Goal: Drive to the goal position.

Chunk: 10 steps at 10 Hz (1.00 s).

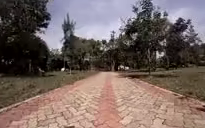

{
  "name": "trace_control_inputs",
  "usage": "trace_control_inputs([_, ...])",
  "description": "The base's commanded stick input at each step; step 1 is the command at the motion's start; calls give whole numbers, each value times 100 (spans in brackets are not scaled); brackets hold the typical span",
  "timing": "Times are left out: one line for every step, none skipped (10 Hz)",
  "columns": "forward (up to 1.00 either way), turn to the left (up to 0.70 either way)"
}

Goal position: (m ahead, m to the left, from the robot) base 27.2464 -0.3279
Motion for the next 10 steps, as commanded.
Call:
trace_control_inputs([70, 0])
trace_control_inputs([70, 0])
trace_control_inputs([70, 0])
trace_control_inputs([70, 0])
trace_control_inputs([70, 0])
trace_control_inputs([70, 0])
trace_control_inputs([70, 0])
trace_control_inputs([70, 0])
trace_control_inputs([70, 0])
trace_control_inputs([70, 0])
